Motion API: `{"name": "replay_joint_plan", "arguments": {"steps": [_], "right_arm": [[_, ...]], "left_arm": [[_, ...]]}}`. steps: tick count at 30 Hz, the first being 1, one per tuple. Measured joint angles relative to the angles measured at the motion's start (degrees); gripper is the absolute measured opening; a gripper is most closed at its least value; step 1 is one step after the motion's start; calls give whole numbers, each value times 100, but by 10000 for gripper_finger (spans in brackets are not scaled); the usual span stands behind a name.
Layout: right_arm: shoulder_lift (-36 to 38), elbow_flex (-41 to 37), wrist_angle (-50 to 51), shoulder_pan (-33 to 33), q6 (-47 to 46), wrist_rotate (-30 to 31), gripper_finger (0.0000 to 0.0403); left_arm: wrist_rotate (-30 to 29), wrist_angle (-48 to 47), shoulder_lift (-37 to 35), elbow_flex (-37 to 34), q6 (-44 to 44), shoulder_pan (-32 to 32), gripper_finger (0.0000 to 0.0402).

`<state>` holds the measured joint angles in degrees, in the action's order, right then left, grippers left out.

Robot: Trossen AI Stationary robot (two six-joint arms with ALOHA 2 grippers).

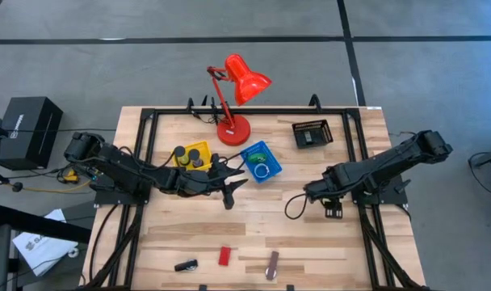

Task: Pick & Place Office items
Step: Put the light green hourglass into the yellow bin

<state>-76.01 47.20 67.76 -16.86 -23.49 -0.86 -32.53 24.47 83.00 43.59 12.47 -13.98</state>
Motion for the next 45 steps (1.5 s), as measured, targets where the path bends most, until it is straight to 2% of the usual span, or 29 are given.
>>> {"name": "replay_joint_plan", "arguments": {"steps": [10, 18, 22, 33, 37, 45], "right_arm": [[0, 0, -54, 0, 4, 2, 198], [0, 0, -139, 0, 29, 7, 215], [0, 13, -253, 0, 140, -9, 196], [-4, 718, -262, 4, 378, 45, 204], [-15, 968, -559, 98, 591, 90, 197], [-22, 979, -1814, 585, 1060, 85, 197]], "left_arm": [[0, 0, -2, 0, 0, 0, 140], [0, 0, 0, 0, 0, 0, 140], [0, 0, -2, 0, 0, 0, 140], [0, 0, -2, 0, 0, 0, 140], [0, 0, -1, 0, 2, 0, 140], [0, 0, -1, 0, 0, 1, 140]]}}
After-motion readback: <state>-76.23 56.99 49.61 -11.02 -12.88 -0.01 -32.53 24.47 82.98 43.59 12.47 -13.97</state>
